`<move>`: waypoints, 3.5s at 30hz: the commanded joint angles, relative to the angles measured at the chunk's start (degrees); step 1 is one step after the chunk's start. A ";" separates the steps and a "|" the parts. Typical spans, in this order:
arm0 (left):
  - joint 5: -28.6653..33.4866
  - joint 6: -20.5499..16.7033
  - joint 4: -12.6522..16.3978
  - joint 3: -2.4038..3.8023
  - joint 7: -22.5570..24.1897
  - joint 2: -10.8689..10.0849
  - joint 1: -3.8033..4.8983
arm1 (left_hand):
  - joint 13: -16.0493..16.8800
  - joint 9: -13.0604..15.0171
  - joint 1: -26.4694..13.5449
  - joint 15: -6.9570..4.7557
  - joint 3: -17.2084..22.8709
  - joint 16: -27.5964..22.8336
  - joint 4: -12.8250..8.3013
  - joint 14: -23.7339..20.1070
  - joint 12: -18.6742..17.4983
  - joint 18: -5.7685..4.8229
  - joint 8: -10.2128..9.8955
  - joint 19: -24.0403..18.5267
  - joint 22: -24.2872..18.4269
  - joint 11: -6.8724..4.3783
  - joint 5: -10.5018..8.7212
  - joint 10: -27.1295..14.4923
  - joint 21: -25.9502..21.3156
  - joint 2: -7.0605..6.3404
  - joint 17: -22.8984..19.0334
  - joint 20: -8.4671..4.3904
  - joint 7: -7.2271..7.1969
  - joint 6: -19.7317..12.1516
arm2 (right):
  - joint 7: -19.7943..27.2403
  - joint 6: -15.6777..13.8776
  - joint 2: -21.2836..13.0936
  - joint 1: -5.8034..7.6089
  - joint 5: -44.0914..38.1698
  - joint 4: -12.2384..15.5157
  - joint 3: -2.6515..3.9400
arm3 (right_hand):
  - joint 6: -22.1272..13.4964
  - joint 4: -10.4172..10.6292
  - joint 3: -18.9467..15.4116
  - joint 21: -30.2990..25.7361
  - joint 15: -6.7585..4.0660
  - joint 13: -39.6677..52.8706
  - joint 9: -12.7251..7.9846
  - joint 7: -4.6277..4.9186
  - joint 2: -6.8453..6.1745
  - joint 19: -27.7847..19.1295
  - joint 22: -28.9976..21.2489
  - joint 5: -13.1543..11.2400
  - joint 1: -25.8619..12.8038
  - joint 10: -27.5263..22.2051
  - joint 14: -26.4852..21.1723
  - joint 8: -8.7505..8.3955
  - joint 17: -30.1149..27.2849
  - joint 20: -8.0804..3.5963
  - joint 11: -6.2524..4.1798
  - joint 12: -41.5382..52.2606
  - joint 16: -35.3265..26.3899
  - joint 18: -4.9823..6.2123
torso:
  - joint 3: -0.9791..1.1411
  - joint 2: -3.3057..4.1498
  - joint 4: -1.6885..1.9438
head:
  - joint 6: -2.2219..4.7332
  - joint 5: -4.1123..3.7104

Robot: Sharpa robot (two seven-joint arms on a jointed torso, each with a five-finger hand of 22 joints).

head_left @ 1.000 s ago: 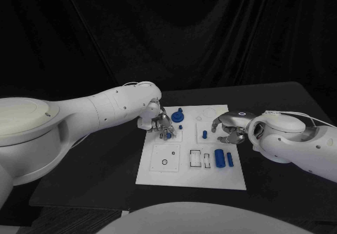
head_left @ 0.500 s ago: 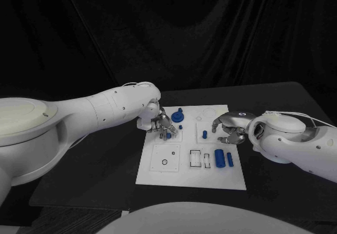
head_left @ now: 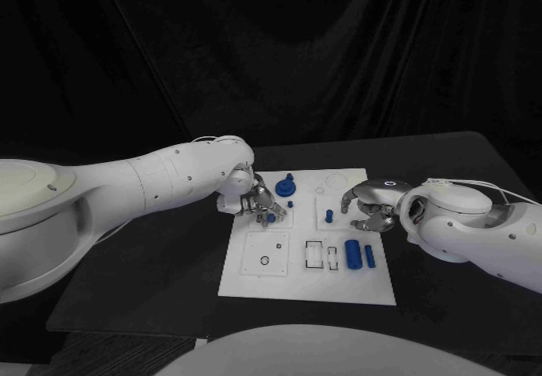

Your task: Assemble the parts on the task board

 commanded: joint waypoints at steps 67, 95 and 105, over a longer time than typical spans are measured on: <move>-6.56 -13.51 11.17 -0.05 7.07 -7.49 -1.17 | 11.76 -5.05 15.30 1.52 -1.26 0.59 -8.58 6.65 -3.07 1.88 -1.40 -0.13 12.39 1.62 7.73 0.33 -4.58 1.54 15.15 1.69 1.79 -5.97 | -0.77 0.56 -0.62 -0.94 -0.14 0.01 0.04 | 0.46 0.34 1.39 -1.81 0.62 10.72 -0.70 0.20 -0.04 -0.85 6.28 1.04 0.22 -0.83 1.57 0.94 10.26 0.25 0.34 -1.23 -0.88 0.37 | 0.05 -0.03 -0.05 | 0.00 0.62; -6.56 -14.69 10.48 -0.04 9.12 -6.98 -1.62 | 11.29 -3.09 19.07 0.22 2.05 0.59 -11.94 6.65 -3.38 1.90 3.84 -0.16 12.34 0.18 10.06 -0.12 -4.76 2.66 15.15 0.42 0.23 -5.59 | -1.22 1.16 -0.55 -1.05 -0.14 -0.06 0.04 | 0.56 0.34 1.54 -2.65 0.69 10.52 -0.75 0.26 0.07 -1.30 6.07 1.07 0.10 -1.19 1.36 1.05 10.04 0.31 0.44 -1.40 -1.17 0.52 | 0.04 0.01 -0.01 | 0.00 0.64; -6.56 -15.44 10.47 -0.04 10.50 -6.82 -1.83 | 10.87 -3.89 20.63 0.34 5.24 0.59 -13.21 6.65 -3.84 2.01 4.41 -0.55 12.20 0.28 14.28 -0.85 -5.32 2.77 15.15 0.46 0.34 -6.34 | -1.25 1.20 -0.52 -1.07 -0.14 -0.06 0.04 | 0.61 0.41 1.69 -3.17 0.79 10.39 -0.83 0.34 0.21 -1.61 5.94 1.13 -0.12 -1.43 1.18 1.14 9.88 0.40 0.54 -1.51 -1.40 0.60 | 0.04 0.00 -0.01 | 0.00 0.65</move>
